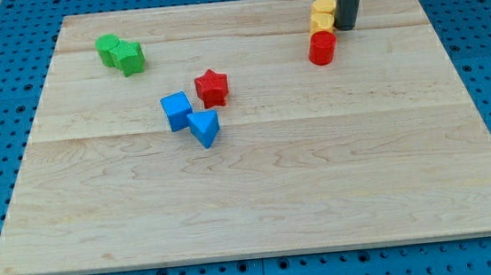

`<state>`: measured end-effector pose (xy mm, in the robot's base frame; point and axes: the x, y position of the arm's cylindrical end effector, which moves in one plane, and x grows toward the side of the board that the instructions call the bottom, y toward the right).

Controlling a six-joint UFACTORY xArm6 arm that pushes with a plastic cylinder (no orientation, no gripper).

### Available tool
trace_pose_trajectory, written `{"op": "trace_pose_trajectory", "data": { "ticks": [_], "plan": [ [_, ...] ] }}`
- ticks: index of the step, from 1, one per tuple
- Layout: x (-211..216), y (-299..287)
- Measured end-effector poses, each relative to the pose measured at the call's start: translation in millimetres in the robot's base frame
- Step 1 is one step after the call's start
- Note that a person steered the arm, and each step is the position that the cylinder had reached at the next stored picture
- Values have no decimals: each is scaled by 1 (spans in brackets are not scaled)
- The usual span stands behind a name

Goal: Move the red star diagonally to the bottom left of the red circle

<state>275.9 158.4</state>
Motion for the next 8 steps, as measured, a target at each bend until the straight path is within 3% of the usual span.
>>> {"op": "trace_pose_trajectory", "data": {
  "ticks": [2,3,4,5,6,7,8],
  "plan": [
    [29,9],
    [106,23],
    [133,-58],
    [133,-169],
    [133,-237],
    [126,-280],
    [90,-279]
  ]
}}
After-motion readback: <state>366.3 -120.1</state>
